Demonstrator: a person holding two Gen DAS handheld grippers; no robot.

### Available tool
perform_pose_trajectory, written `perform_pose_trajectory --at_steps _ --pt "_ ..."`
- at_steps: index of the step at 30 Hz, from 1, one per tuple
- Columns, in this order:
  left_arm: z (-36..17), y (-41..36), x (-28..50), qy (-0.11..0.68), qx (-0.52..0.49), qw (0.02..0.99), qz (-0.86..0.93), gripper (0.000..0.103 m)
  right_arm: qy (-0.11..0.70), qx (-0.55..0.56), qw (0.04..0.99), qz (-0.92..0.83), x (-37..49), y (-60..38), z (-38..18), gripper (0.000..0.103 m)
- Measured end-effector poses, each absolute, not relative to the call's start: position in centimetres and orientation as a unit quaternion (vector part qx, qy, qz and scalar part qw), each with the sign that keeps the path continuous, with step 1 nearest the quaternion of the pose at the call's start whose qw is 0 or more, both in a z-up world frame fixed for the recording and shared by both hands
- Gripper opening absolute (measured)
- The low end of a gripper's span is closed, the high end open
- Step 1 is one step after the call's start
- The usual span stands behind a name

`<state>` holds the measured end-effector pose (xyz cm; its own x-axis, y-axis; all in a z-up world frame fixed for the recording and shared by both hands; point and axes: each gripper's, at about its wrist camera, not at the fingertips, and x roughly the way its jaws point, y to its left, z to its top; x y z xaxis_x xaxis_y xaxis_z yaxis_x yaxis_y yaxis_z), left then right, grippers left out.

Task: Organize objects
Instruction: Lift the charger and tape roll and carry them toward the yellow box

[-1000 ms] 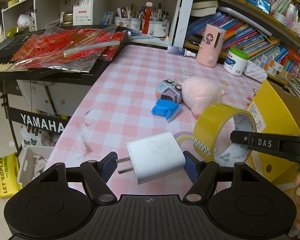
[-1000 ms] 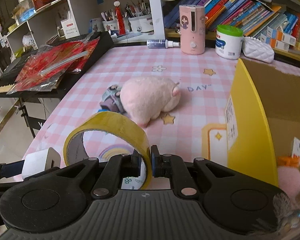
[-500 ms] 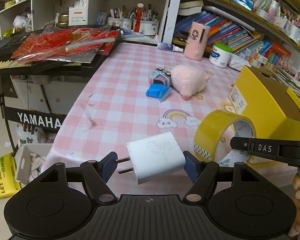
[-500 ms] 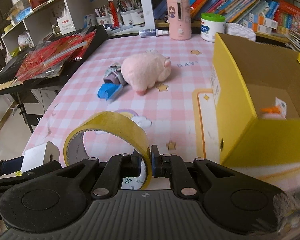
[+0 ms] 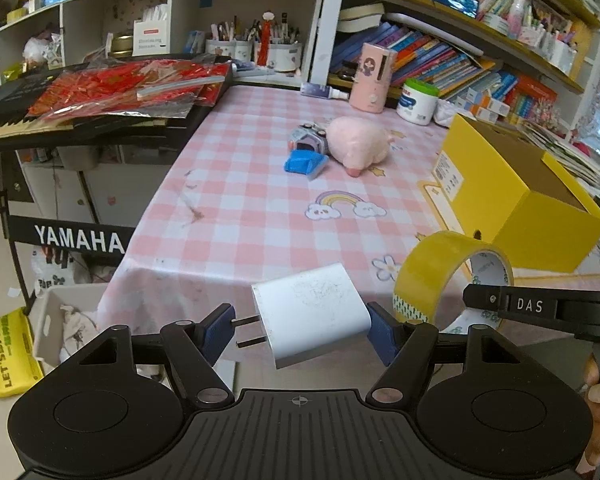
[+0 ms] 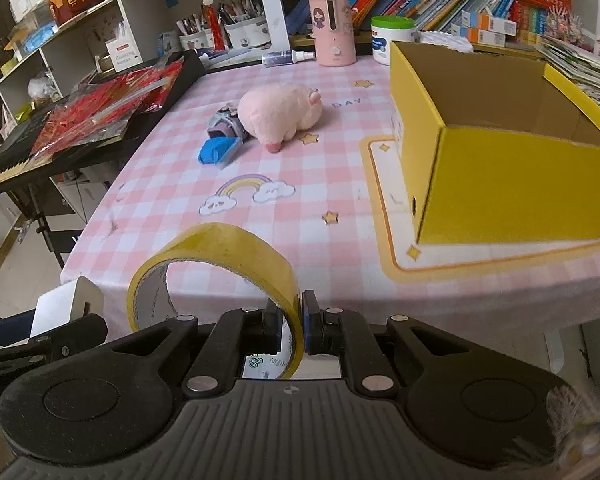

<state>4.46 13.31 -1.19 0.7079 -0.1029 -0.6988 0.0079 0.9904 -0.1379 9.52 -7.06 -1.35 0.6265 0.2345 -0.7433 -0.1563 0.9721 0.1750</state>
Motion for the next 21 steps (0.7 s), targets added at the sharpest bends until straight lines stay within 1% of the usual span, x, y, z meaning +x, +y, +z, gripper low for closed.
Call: perform_pose_trajectory --at_steps 10,21 --pt "-1.5 12.2 1.8 0.388 -0.043 0.919 -0.056 0.071 0.428 0.070 0.897 0.088 5.8 -8.4 -2.2 0.009" --pt "-1.6 9.5 1.6 0.392 -0.021 0.913 -0.111 0.071 0.433 0.093 0.896 0.041 3.3 -11.2 -2.5 0.009"
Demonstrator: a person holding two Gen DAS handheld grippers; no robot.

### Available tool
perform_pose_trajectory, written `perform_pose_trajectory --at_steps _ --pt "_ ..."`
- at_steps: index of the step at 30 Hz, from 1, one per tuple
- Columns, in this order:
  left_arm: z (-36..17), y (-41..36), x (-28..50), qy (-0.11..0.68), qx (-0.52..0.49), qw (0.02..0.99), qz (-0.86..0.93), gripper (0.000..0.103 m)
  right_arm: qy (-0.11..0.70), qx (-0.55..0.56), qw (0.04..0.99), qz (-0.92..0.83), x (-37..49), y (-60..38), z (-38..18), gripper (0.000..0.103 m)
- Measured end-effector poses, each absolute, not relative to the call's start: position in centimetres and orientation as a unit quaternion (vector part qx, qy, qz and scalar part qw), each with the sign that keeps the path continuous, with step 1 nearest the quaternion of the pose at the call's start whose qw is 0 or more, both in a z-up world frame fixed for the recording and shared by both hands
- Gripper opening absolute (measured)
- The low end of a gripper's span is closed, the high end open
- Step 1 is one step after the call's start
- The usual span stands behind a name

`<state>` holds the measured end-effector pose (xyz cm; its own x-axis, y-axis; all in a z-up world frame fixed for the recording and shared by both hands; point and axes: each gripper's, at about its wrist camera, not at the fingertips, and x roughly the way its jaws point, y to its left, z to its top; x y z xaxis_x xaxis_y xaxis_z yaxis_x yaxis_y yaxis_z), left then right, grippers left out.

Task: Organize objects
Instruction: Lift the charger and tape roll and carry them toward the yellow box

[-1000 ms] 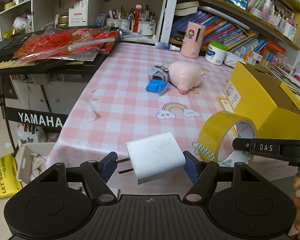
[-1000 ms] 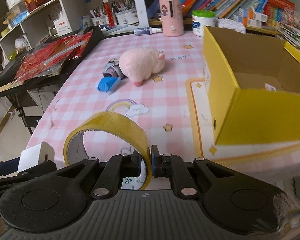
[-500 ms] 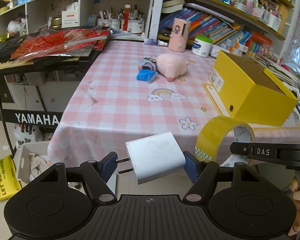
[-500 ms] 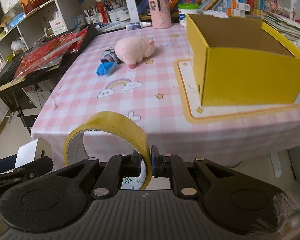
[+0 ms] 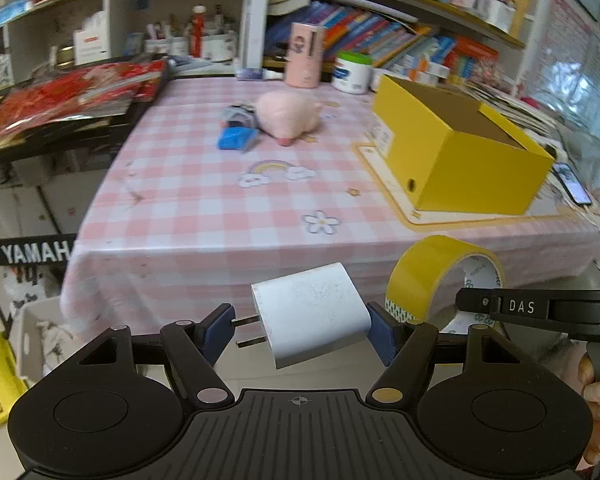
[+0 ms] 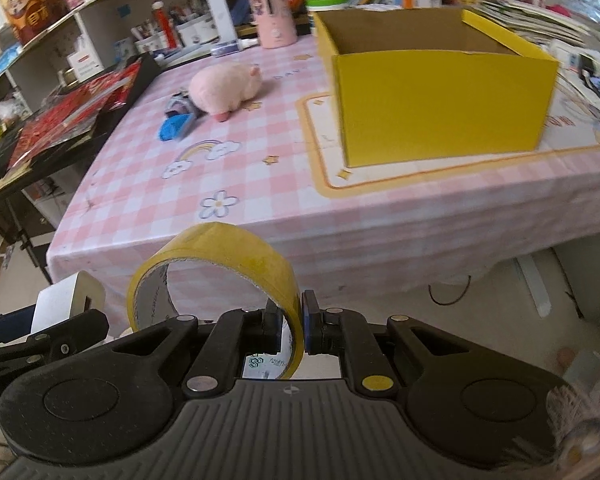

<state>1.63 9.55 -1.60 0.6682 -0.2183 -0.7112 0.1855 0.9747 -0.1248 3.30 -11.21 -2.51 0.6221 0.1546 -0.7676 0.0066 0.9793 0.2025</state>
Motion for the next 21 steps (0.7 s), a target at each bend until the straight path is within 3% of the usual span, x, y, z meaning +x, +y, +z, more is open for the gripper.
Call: perform_pose_trajectory --at_steps 21 --pt "-1.3 2.8 3.6 0.382 0.009 0.902 -0.203 0.071 0.425 0.132 0.894 -0.059 1.4 -18.2 -2.2 0.009"
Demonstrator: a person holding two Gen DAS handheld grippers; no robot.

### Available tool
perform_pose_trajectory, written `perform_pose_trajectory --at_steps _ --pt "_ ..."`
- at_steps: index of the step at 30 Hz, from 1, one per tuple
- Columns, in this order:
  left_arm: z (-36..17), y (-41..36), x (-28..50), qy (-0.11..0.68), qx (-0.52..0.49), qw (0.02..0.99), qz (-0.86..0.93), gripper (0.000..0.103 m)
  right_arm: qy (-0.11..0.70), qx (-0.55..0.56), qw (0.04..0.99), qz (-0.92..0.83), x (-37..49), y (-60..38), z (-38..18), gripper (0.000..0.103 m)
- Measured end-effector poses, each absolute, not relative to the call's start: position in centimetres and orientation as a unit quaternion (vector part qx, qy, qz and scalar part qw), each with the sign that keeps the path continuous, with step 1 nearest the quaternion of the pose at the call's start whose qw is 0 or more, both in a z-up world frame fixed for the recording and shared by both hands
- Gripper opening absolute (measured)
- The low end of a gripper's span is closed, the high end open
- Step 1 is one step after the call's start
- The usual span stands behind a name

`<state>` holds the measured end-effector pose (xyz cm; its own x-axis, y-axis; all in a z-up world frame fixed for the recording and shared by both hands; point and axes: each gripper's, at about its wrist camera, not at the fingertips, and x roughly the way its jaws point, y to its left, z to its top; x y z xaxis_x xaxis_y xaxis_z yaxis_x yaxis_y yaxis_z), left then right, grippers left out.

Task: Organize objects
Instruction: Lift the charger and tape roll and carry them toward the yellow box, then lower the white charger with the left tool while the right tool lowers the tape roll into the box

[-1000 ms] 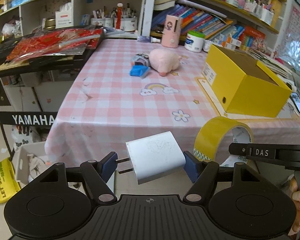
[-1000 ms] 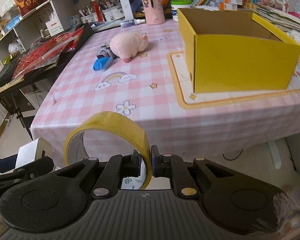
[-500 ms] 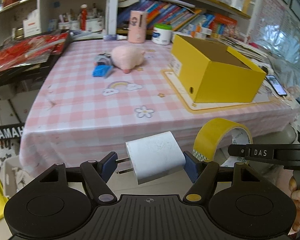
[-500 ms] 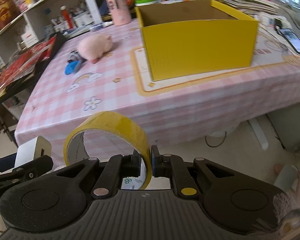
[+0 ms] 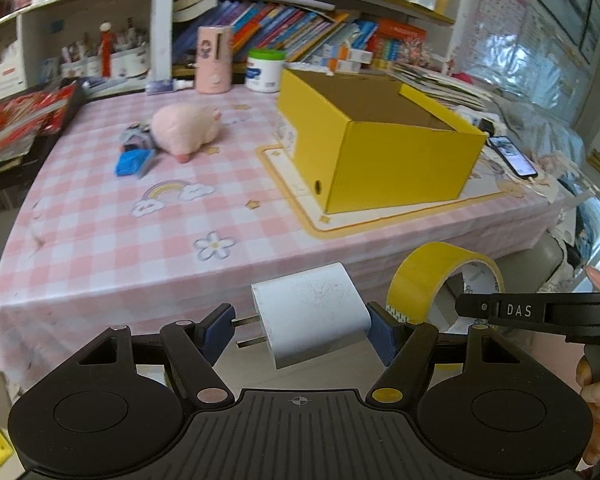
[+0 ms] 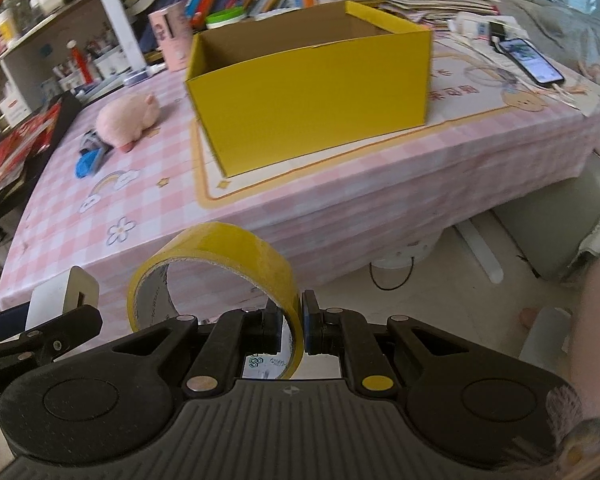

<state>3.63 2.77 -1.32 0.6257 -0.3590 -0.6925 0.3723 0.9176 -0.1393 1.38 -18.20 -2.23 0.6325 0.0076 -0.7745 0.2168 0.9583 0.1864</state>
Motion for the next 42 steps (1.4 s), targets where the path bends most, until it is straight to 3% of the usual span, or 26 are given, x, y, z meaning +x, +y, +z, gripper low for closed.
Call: perform_pose_trajectory --at_steps 27,42 --pt "0.6 -3.4 5.9 0.335 0.032 0.909 -0.248 0.071 0.409 0.147 0.896 -0.090 3.5 -23.7 -2.1 0.009" --pt "4.8 -7.0 11.0 0.252 0.019 0.939 -0.233 0.071 0.303 0.129 0.942 -0.067 10.2 -28.5 4.3 0.009"
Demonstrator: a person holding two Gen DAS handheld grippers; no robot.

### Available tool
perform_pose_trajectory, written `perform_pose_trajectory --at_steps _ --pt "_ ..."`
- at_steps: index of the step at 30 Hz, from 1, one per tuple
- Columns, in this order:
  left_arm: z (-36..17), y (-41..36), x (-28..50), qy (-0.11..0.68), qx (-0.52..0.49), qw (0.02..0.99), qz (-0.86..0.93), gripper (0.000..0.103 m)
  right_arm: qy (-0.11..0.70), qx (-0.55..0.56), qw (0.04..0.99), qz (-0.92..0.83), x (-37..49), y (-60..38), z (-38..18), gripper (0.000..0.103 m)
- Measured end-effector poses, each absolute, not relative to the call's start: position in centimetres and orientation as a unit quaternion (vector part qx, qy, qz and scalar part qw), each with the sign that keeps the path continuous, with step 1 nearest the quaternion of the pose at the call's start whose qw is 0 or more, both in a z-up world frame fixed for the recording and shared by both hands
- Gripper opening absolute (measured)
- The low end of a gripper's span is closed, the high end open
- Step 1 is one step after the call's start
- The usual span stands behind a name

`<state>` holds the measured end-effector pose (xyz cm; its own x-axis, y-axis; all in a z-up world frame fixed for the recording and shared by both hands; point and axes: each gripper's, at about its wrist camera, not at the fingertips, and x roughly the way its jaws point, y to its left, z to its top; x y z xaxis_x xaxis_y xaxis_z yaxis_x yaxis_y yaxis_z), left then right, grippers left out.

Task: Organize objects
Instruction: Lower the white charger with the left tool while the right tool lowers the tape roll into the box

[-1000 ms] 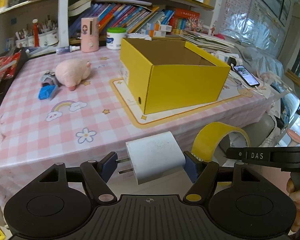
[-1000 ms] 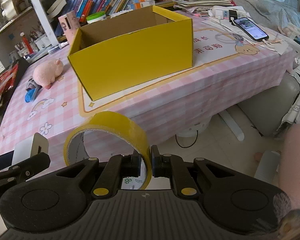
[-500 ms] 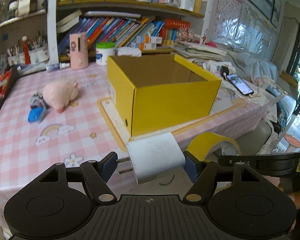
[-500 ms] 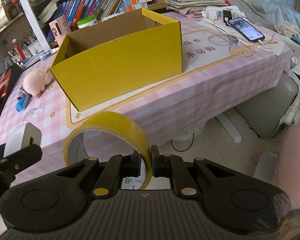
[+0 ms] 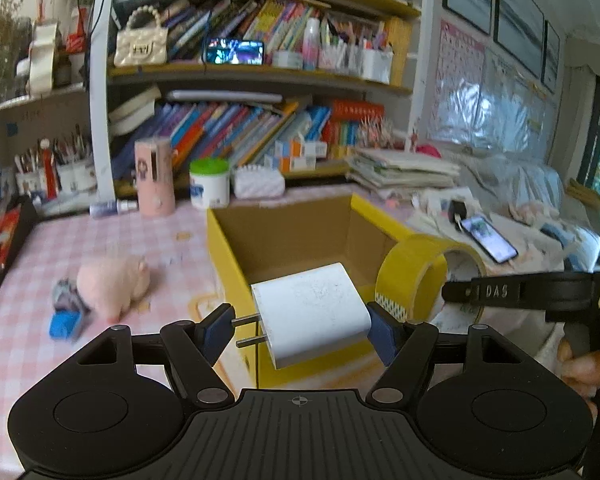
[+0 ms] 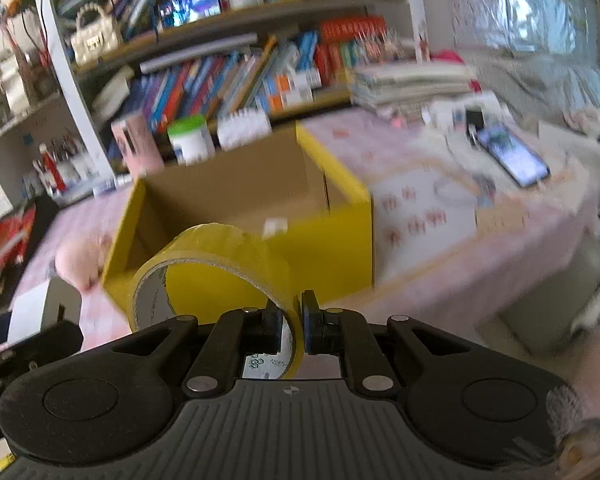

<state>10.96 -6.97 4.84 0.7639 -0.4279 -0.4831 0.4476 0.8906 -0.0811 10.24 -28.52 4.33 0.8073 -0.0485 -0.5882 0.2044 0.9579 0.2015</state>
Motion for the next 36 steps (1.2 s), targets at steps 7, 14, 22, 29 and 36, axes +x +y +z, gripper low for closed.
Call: perform_pose_trajectory --at_steps 7,14,22,29,36 --pt "5.7 -9.7 14.7 0.237 0.032 0.947 -0.216 0.071 0.265 0.106 0.957 -0.049 15.6 -31.3 6.9 0.009" --pt "5.0 -12.7 17.8 0.252 0.057 0.945 -0.202 0.071 0.266 0.082 0.960 -0.016 20.9 -32.8 7.3 0.009" --pt "3.6 -15.2 20.7 0.277 0.081 0.940 -0.183 0.071 0.301 0.047 0.952 0.041 26.6 -32.7 6.2 0.009" --pt "2.3 -16.7 23.0 0.308 0.096 0.933 -0.160 0.071 0.334 0.008 0.939 0.077 30.1 -32.1 4.5 0.009" --pt "0.6 -17.4 25.5 0.360 0.101 0.917 -0.140 0.071 0.367 -0.063 0.921 0.112 34.5 -30.9 3.0 0.009"
